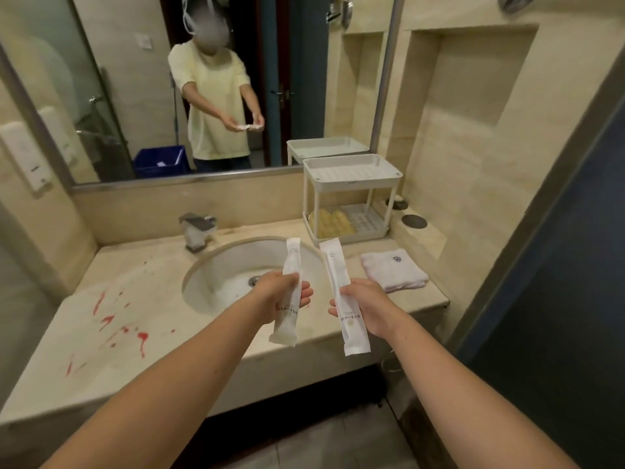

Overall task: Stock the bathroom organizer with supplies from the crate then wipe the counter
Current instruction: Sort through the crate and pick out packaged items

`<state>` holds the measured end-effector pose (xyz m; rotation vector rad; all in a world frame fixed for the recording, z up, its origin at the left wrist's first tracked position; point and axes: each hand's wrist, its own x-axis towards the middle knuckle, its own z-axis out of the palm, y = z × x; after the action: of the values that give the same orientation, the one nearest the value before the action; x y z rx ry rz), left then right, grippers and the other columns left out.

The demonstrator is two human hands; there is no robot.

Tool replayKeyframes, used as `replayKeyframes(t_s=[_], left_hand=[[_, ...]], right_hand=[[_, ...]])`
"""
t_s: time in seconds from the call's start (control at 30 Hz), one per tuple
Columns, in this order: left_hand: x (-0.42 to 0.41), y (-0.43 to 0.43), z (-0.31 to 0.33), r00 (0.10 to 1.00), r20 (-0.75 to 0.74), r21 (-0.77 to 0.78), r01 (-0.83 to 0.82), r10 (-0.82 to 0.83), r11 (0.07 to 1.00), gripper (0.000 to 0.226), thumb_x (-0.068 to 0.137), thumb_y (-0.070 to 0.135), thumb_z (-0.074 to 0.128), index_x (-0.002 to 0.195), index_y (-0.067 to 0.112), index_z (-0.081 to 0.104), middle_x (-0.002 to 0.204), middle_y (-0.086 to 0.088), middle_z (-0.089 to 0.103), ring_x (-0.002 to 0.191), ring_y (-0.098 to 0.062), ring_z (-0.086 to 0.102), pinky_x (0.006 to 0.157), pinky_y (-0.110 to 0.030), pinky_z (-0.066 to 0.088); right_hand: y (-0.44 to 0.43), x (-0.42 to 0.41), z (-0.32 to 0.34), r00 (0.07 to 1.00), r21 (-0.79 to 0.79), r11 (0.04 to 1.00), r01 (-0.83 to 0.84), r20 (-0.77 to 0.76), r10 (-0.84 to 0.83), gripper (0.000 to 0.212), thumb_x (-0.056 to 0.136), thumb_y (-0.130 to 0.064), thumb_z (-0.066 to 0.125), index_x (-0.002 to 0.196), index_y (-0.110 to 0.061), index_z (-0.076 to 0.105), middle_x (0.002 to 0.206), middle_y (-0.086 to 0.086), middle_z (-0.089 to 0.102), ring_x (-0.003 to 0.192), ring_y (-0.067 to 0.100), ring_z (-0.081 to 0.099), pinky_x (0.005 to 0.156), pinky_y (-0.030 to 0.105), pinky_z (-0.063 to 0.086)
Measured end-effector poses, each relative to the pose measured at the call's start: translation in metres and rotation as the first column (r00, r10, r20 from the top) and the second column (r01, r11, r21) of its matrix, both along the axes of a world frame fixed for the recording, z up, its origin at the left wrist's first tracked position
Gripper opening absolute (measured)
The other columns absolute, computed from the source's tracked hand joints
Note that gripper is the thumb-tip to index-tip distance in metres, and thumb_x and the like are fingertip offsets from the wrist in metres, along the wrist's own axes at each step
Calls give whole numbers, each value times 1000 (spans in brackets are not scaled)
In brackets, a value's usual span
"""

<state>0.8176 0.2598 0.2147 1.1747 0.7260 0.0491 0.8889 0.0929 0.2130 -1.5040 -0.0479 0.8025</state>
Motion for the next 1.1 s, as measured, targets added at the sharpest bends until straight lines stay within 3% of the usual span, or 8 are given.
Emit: replayKeyframes(t_s=[0.2, 0.37, 0.5, 0.63, 0.7, 0.8, 0.93, 1.1], left_hand=[[49, 23, 24, 999, -46, 55, 8, -6, 998, 21, 91, 1, 44, 92, -8, 62, 69, -15, 70, 54, -21, 69, 47, -26, 54], [85, 43, 49, 998, 0, -38, 66, -66, 997, 26, 91, -3, 39, 104, -11, 59, 90, -20, 64, 72, -26, 66, 48, -26, 56], [128, 55, 65, 996, 53, 25, 66, -68, 997, 16, 95, -5, 40, 105, -7, 53, 94, -20, 62, 76, -26, 65, 54, -30, 58], [182, 67, 76, 994, 108, 140, -9, -6, 990, 10, 98, 6, 48, 108, 3, 47, 99, -22, 61, 80, -27, 65, 69, -35, 57], [209, 70, 82, 993, 121, 163, -36, 16, 986, 9, 100, 16, 49, 98, 7, 51, 93, -19, 61, 75, -25, 65, 68, -34, 57], [250, 71, 94, 990, 136, 205, -73, 46, 976, 17, 101, 25, 49, 98, 10, 55, 87, -14, 64, 68, -22, 65, 61, -32, 58], [303, 70, 108, 974, 179, 274, -185, 139, 944, 18, 100, 29, 49, 101, 11, 54, 97, -13, 65, 72, -23, 65, 64, -33, 58], [353, 77, 113, 933, 287, 360, -315, 217, 878, 19, 100, 29, 50, 108, 15, 58, 96, -3, 64, 88, -19, 63, 77, -34, 54]], right_hand=[[18, 40, 21, 997, 1, 998, 60, 42, -60, 19, 95, 0, 50, 114, -2, 54, 93, 24, 64, 78, 33, 67, 48, 28, 53], [31, 87, 37, 994, 19, 997, 73, 83, -74, 19, 95, 0, 51, 113, -2, 55, 92, 24, 65, 75, 33, 68, 51, 29, 55], [42, 139, 52, 990, 30, 997, 72, 121, -75, 25, 95, 2, 52, 120, 1, 52, 110, 30, 61, 73, 33, 67, 55, 34, 57], [53, 201, 67, 985, 5, 1000, 22, 171, -23, 21, 95, 1, 52, 115, -2, 55, 103, 26, 64, 72, 31, 69, 57, 34, 58], [58, 233, 74, 981, -13, 1000, 0, 196, 3, 19, 94, 0, 54, 112, -3, 58, 97, 23, 66, 76, 32, 70, 63, 37, 59], [69, 282, 83, 971, -75, 997, -19, 235, 36, 15, 92, 0, 54, 103, -8, 59, 93, 22, 68, 72, 29, 71, 58, 35, 59], [86, 341, 93, 947, -140, 987, -78, 299, 117, 16, 91, 3, 53, 101, -7, 61, 99, 19, 67, 72, 28, 71, 73, 45, 61], [103, 400, 100, 859, -284, 947, -149, 436, 266, 27, 90, -1, 56, 115, -10, 64, 106, 8, 66, 98, 27, 65, 86, 46, 56]])
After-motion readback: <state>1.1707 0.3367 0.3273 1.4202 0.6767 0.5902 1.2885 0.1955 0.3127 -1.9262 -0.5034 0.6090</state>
